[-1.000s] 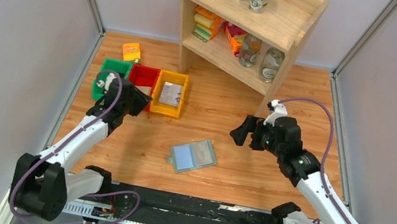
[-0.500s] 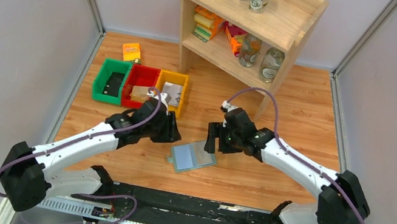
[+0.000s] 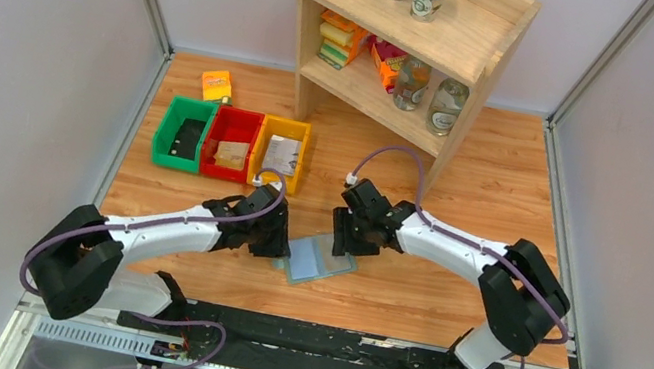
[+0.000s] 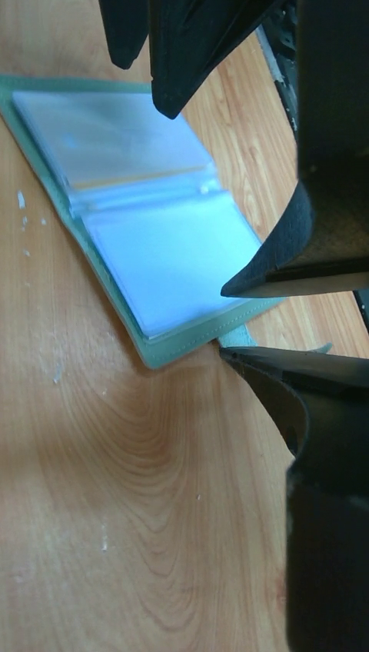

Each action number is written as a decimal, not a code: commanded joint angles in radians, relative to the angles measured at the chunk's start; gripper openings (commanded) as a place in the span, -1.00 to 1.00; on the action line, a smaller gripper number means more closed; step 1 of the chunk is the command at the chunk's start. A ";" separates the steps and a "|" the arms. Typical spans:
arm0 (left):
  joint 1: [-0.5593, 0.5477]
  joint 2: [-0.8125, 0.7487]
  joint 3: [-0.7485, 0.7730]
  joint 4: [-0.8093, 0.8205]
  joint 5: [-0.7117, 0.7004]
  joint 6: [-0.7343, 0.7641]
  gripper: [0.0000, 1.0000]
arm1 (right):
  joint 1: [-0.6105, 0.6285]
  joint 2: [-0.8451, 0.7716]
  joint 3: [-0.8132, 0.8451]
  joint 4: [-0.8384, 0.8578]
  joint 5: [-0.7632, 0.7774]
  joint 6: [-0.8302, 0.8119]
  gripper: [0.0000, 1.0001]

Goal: Take the credit cards out of the card holder
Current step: Remove the credit card from the card holder.

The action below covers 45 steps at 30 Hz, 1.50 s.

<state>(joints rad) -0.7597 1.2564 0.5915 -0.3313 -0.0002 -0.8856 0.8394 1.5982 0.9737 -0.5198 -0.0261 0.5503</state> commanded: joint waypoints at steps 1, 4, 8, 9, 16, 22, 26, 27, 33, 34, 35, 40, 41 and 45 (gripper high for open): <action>-0.006 0.014 -0.028 0.070 0.014 -0.036 -0.30 | 0.018 0.043 0.046 0.001 0.017 0.025 0.06; -0.006 0.035 -0.047 0.100 0.040 -0.047 -0.38 | 0.029 0.066 0.054 0.006 0.015 0.028 0.05; -0.006 0.060 -0.056 0.124 0.060 -0.056 -0.40 | 0.038 0.085 0.066 -0.003 0.009 0.031 0.02; -0.006 0.064 -0.056 0.127 0.060 -0.056 -0.40 | 0.041 0.083 0.068 -0.003 0.009 0.031 0.02; -0.006 0.064 -0.061 0.140 0.068 -0.062 -0.41 | 0.061 0.063 0.085 -0.023 0.012 0.030 -0.03; -0.006 0.070 -0.064 0.147 0.074 -0.065 -0.40 | 0.073 0.039 0.108 -0.057 0.064 0.022 0.35; -0.006 0.071 -0.067 0.152 0.075 -0.069 -0.41 | 0.079 0.039 0.115 -0.072 0.098 0.020 0.45; -0.006 0.071 -0.067 0.152 0.075 -0.069 -0.41 | 0.079 0.042 0.117 -0.078 0.113 0.020 0.47; -0.006 0.069 -0.073 0.156 0.080 -0.073 -0.41 | 0.082 0.074 0.128 -0.112 0.206 0.034 0.53; -0.006 0.069 -0.075 0.156 0.080 -0.075 -0.41 | 0.084 0.077 0.128 -0.109 0.206 0.034 0.54; -0.006 0.067 -0.075 0.158 0.081 -0.076 -0.41 | 0.084 0.080 0.126 -0.103 0.203 0.034 0.54; -0.006 0.069 -0.078 0.163 0.083 -0.078 -0.41 | 0.096 0.082 0.120 -0.072 0.161 0.025 0.40; -0.006 0.072 -0.076 0.164 0.085 -0.078 -0.41 | 0.098 0.083 0.117 -0.066 0.152 0.025 0.36; -0.007 0.075 -0.078 0.167 0.088 -0.078 -0.41 | 0.098 0.107 0.114 -0.068 0.158 0.030 0.29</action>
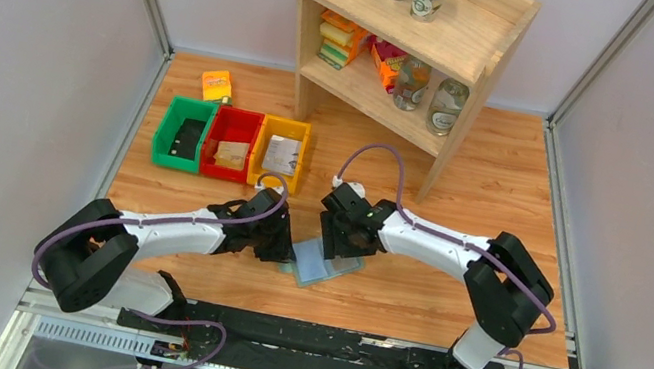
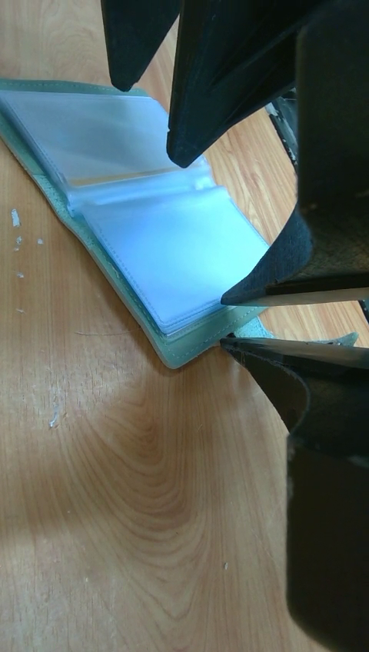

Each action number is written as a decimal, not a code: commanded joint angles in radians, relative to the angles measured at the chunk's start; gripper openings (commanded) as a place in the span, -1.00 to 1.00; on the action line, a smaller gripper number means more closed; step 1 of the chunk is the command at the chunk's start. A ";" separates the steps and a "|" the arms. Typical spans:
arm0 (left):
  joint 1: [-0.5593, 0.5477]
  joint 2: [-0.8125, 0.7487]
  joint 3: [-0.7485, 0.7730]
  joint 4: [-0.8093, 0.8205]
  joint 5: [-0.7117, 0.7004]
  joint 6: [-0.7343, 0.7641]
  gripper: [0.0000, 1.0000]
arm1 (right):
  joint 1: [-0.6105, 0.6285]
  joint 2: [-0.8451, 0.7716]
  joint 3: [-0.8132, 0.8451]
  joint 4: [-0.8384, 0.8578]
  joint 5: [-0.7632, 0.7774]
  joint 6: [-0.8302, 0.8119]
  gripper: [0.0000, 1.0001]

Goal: Take the credit cards out of the card holder
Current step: Remove the credit card from the card holder.

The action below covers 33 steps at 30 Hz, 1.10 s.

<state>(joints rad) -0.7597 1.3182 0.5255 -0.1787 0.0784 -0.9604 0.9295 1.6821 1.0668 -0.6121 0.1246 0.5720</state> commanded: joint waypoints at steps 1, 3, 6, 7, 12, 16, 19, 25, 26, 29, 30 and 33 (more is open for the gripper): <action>-0.007 0.013 -0.012 0.015 0.009 -0.003 -0.41 | 0.008 0.028 0.019 0.025 0.012 0.011 0.28; -0.007 0.013 -0.012 0.015 0.009 -0.003 -0.41 | 0.008 0.042 0.019 0.015 0.026 0.017 0.29; -0.007 0.012 -0.012 0.015 0.011 -0.005 -0.41 | 0.008 0.062 0.022 -0.003 0.049 0.028 0.33; -0.006 0.010 -0.013 0.015 0.011 -0.006 -0.41 | 0.008 0.064 0.018 0.000 0.047 0.026 0.33; -0.007 0.021 -0.012 0.019 0.014 -0.006 -0.41 | 0.008 0.057 0.009 0.011 0.030 0.028 0.32; -0.007 0.026 -0.010 0.025 0.023 -0.006 -0.41 | 0.012 0.044 0.005 0.023 0.000 0.022 0.15; -0.006 0.029 -0.012 0.027 0.023 -0.009 -0.41 | 0.017 0.018 0.010 0.035 -0.020 0.017 0.04; -0.007 0.032 -0.015 0.034 0.026 -0.009 -0.42 | 0.023 -0.047 0.030 0.028 -0.052 0.014 0.04; -0.007 0.033 -0.015 0.033 0.026 -0.012 -0.41 | 0.025 -0.054 0.030 0.029 -0.060 0.014 0.05; -0.006 0.036 -0.016 0.041 0.029 -0.014 -0.41 | 0.028 -0.073 0.028 0.040 -0.101 0.011 0.04; -0.006 0.038 -0.018 0.041 0.032 -0.014 -0.42 | 0.029 -0.078 0.024 0.052 -0.108 0.009 0.05; -0.007 0.038 -0.018 0.045 0.032 -0.017 -0.41 | 0.029 -0.076 0.009 0.087 -0.203 0.006 0.05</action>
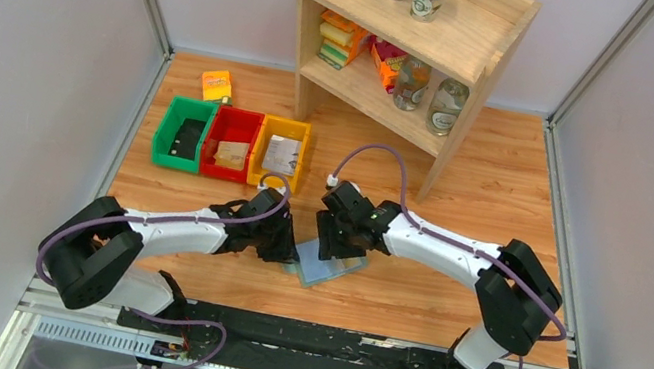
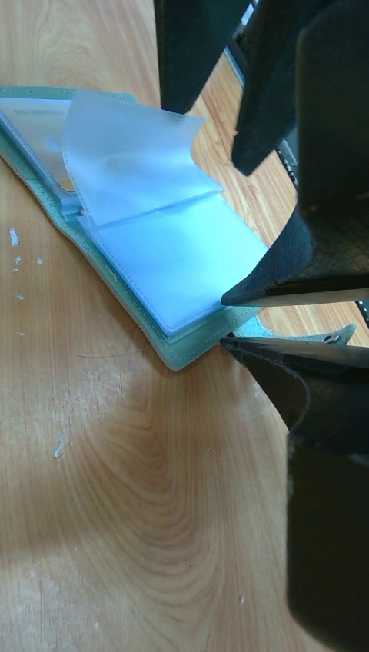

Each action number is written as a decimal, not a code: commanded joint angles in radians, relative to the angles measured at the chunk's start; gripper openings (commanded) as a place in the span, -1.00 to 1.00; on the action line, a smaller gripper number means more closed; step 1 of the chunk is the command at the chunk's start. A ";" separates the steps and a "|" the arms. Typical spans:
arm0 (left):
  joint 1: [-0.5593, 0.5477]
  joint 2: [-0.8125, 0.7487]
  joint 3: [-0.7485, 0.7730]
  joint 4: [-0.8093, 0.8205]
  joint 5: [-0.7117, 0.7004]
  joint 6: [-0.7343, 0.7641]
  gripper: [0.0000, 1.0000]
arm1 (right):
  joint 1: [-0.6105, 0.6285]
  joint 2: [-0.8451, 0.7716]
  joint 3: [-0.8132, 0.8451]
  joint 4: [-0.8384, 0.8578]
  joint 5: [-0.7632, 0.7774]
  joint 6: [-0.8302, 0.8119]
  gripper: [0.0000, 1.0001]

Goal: Take the credit cards out of the card holder
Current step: Remove the credit card from the card holder.

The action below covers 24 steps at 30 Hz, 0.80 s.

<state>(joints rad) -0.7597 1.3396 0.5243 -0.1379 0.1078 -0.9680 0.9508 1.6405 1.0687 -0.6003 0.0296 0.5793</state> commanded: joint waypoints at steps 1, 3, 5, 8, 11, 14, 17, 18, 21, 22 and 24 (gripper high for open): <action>-0.007 0.016 -0.017 0.006 0.003 -0.009 -0.41 | 0.006 -0.030 0.001 0.086 -0.129 -0.001 0.05; -0.006 0.018 -0.020 0.012 0.004 -0.012 -0.41 | 0.011 -0.024 -0.009 0.106 -0.158 -0.001 0.04; -0.007 0.020 -0.024 0.018 0.006 -0.015 -0.42 | 0.011 -0.018 -0.015 0.125 -0.180 -0.002 0.04; -0.007 0.020 -0.032 0.027 0.009 -0.021 -0.42 | 0.012 0.001 -0.016 0.142 -0.204 -0.004 0.03; -0.007 0.018 -0.037 0.032 0.007 -0.028 -0.42 | 0.011 0.013 -0.016 0.129 -0.160 0.004 0.04; -0.007 0.013 -0.041 0.031 0.003 -0.031 -0.42 | 0.011 0.012 -0.022 0.096 -0.030 0.031 0.06; -0.007 0.007 -0.046 0.032 0.000 -0.035 -0.42 | 0.009 0.015 -0.030 0.077 0.073 0.039 0.07; -0.007 0.004 -0.046 0.034 -0.002 -0.034 -0.42 | 0.009 0.021 -0.030 0.071 0.093 0.036 0.08; -0.006 0.006 -0.047 0.034 0.000 -0.037 -0.42 | 0.009 0.031 -0.035 0.059 0.142 0.036 0.10; -0.007 0.007 -0.046 0.034 0.000 -0.037 -0.42 | 0.008 0.035 -0.038 0.059 0.162 0.036 0.10; -0.007 0.006 -0.050 0.034 0.000 -0.035 -0.42 | 0.003 0.041 -0.042 0.059 0.171 0.031 0.09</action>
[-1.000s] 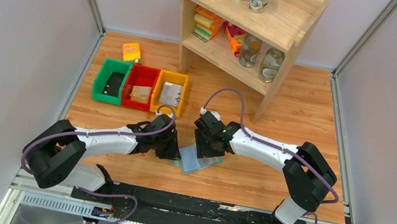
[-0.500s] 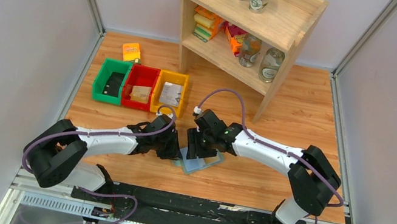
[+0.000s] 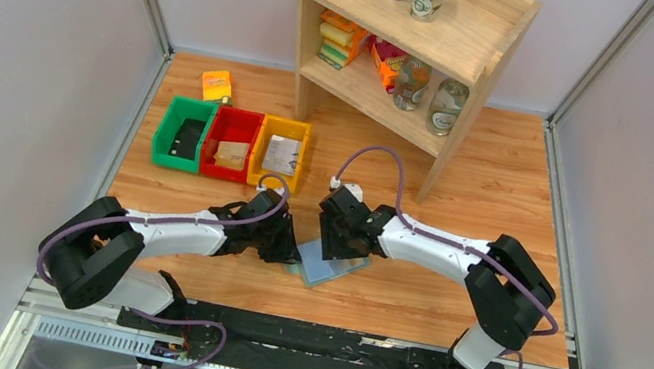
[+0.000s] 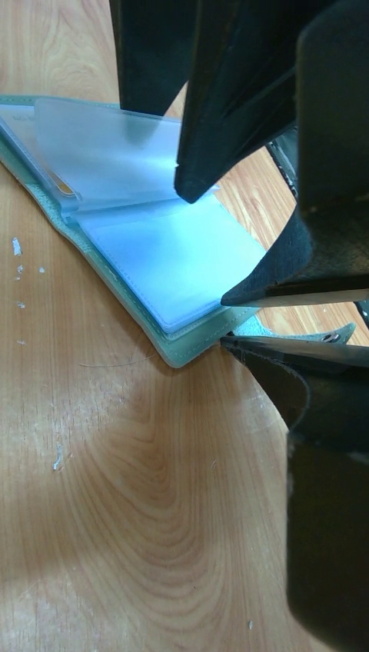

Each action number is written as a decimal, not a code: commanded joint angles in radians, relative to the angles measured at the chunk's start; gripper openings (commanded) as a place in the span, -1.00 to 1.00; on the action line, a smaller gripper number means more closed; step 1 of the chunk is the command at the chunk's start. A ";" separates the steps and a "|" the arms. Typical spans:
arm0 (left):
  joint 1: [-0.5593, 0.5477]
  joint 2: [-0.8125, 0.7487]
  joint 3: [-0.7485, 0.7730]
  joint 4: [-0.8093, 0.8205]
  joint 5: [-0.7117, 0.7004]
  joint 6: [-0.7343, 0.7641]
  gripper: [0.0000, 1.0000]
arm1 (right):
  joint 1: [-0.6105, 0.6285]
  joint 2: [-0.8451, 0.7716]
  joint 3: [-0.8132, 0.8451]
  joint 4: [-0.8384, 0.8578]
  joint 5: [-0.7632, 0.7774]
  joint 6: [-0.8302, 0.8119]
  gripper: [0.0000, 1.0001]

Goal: Take the credit cards out of the card holder
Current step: Remove the credit card from the card holder.

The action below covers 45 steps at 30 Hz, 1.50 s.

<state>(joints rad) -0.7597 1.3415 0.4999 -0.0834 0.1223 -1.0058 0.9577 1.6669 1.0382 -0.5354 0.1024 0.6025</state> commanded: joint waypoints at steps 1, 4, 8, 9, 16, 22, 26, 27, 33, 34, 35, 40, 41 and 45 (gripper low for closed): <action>-0.007 0.005 -0.023 -0.021 -0.015 -0.001 -0.43 | -0.007 0.013 -0.012 -0.005 0.099 0.003 0.07; -0.007 0.005 -0.024 -0.019 -0.015 -0.001 -0.43 | -0.011 0.008 -0.020 0.006 0.089 -0.009 -0.06; -0.007 0.008 -0.024 -0.016 -0.015 -0.002 -0.43 | -0.011 -0.024 -0.026 0.031 0.054 -0.023 -0.28; -0.007 0.010 -0.024 -0.016 -0.015 -0.002 -0.43 | -0.011 -0.039 -0.029 0.041 0.033 -0.027 -0.30; -0.007 0.025 -0.027 0.001 -0.007 -0.007 -0.44 | -0.005 -0.082 -0.037 0.121 -0.168 -0.063 -0.28; -0.007 0.016 -0.035 0.002 -0.010 -0.014 -0.45 | 0.001 -0.050 -0.027 0.123 -0.185 -0.061 -0.31; -0.006 -0.001 -0.046 0.004 -0.019 -0.022 -0.45 | 0.003 -0.024 -0.024 0.126 -0.207 -0.060 -0.31; -0.007 -0.008 -0.047 0.002 -0.021 -0.024 -0.46 | 0.001 -0.018 -0.024 0.127 -0.225 -0.060 -0.31; -0.007 -0.079 -0.076 -0.012 -0.062 -0.054 -0.46 | 0.027 0.024 0.005 0.150 -0.345 -0.064 -0.28; -0.007 -0.090 -0.084 -0.016 -0.079 -0.056 -0.46 | 0.032 0.031 0.011 0.153 -0.358 -0.063 -0.27; -0.007 -0.117 -0.095 -0.022 -0.085 -0.069 -0.46 | 0.033 0.040 0.016 0.155 -0.366 -0.058 -0.26; -0.007 -0.264 -0.126 -0.055 -0.119 -0.096 -0.45 | 0.036 0.019 0.029 0.121 -0.314 -0.041 -0.21; -0.006 -0.289 -0.130 -0.059 -0.151 -0.100 -0.41 | 0.035 0.004 0.034 0.115 -0.300 -0.044 -0.19; -0.007 -0.395 -0.117 -0.070 -0.174 -0.091 -0.24 | 0.007 -0.085 0.040 0.068 -0.213 -0.072 -0.09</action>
<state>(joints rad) -0.7639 1.0321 0.3653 -0.1467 -0.0013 -1.0885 0.9886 1.6875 1.0302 -0.4339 -0.1940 0.5518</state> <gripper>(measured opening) 0.358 0.441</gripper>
